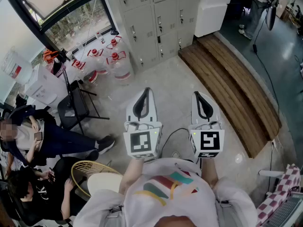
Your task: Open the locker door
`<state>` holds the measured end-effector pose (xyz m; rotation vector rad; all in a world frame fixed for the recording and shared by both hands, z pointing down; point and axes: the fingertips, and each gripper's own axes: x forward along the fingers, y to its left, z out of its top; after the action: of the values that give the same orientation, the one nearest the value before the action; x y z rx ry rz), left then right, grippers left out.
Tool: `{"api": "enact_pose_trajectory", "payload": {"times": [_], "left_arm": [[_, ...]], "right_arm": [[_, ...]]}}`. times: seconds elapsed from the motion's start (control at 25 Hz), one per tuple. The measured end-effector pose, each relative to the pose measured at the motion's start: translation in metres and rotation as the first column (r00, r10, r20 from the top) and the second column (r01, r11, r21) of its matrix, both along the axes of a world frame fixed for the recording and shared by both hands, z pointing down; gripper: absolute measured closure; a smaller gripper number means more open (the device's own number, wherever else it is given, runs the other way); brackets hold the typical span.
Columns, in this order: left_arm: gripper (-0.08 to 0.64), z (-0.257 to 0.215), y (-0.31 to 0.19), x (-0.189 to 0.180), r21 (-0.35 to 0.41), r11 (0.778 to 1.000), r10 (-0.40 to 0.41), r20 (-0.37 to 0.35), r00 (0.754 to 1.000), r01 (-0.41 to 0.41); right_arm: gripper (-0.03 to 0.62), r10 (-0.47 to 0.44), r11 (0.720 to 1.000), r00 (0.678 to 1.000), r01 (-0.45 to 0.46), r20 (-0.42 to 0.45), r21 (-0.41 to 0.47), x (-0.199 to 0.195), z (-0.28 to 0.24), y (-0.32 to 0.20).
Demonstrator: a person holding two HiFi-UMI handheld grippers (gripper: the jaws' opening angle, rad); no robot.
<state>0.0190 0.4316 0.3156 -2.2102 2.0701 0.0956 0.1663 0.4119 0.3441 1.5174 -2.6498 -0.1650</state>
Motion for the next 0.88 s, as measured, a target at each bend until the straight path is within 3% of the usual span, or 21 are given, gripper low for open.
{"api": "enact_pose_trajectory", "payload": {"times": [0.4,0.88], "left_arm": [[0.545,-0.006,-0.007,0.011,-0.032,0.999,-0.022,-0.015,1.0,0.022],[0.545,-0.011,-0.034,0.051,0.051,0.999,-0.018,-0.032,0.999,0.02]], "right_arm": [[0.589,0.0,1.0,1.0,0.0,0.016,0.0,0.019,-0.002,-0.009],[0.588,-0.044,0.997,0.999,0.044,0.001,0.057,0.061,-0.007,-0.03]]}}
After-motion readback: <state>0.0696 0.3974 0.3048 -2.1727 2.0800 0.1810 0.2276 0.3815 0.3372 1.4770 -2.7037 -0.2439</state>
